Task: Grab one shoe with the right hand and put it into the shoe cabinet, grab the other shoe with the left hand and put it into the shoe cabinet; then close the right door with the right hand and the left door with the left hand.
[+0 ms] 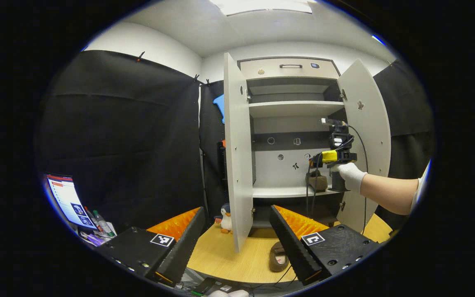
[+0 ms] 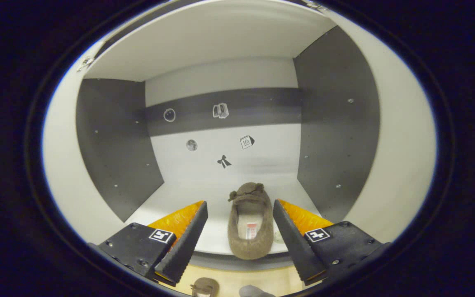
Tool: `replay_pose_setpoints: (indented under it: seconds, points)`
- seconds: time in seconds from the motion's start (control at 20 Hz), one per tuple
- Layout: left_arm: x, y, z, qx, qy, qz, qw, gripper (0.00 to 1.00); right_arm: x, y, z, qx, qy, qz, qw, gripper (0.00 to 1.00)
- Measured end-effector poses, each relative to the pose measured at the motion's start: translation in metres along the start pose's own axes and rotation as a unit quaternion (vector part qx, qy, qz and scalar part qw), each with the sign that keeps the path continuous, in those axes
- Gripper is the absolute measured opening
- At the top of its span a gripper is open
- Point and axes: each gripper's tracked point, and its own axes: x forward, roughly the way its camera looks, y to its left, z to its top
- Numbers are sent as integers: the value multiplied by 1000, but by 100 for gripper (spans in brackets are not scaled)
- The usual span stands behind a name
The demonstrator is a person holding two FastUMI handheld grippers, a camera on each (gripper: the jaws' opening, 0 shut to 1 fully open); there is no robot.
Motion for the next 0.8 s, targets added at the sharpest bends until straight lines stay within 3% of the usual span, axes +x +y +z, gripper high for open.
replay_pose_setpoints:
  seconds: [0.3, 0.8]
  points:
    - [-4, -1, -3, -3, -5, -33, 999, 96, -117, 9, -19, 5, -32, 40, 999, 98]
    - [-6, -12, -6, 6, -14, -84, 996, 96, -287, -2, -58, -36, -106, 37, 993, 100]
